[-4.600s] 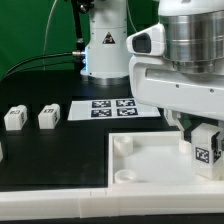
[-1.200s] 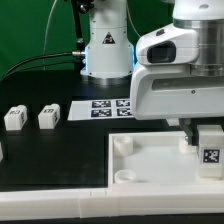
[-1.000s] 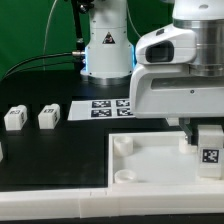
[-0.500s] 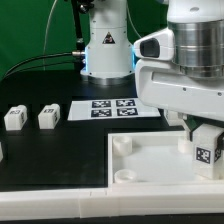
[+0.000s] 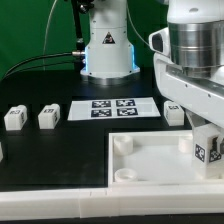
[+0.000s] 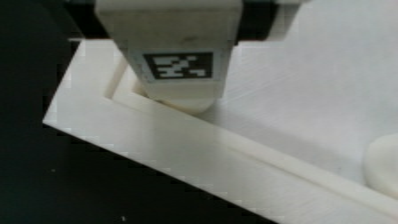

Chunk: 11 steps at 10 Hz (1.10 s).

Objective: Assemble one leg

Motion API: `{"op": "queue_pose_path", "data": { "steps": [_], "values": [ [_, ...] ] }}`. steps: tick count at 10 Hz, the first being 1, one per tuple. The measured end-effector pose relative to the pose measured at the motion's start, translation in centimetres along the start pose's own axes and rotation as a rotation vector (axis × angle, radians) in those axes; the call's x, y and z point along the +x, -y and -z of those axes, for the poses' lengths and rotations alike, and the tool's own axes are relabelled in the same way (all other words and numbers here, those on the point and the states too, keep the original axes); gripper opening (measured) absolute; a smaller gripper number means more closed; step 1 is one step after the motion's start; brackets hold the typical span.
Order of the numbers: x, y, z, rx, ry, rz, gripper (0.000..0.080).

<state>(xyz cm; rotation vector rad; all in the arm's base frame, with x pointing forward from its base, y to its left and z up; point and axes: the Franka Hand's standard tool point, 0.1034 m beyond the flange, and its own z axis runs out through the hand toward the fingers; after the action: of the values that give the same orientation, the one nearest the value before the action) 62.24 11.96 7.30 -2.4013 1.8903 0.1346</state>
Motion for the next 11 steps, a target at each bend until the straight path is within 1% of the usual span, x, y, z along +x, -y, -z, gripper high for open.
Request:
{"op": "queue_pose_path", "data": {
  "steps": [1, 4, 5, 6, 7, 8, 10, 11],
  "values": [
    [0.02, 0.06, -0.05, 0.004, -0.001, -0.063, 0.0291],
    [-0.02, 0.06, -0.12, 0.004, 0.0, -0.063, 0.0291],
    [-0.03, 0.06, -0.12, 0.004, 0.0, -0.05, 0.0501],
    [-0.04, 0.06, -0.12, 0.004, 0.0, -0.012, 0.0501],
    [-0.08, 0.06, -0.13, 0.004, 0.0, -0.01, 0.0625],
    [-0.1, 0.06, -0.13, 0.003, 0.0, 0.0, 0.0643],
    [0.06, 0.03, -0.11, 0.0, -0.004, 0.285, 0.0648],
    [0.06, 0.06, -0.1, 0.001, -0.004, 0.343, 0.0648]
  ]
}}
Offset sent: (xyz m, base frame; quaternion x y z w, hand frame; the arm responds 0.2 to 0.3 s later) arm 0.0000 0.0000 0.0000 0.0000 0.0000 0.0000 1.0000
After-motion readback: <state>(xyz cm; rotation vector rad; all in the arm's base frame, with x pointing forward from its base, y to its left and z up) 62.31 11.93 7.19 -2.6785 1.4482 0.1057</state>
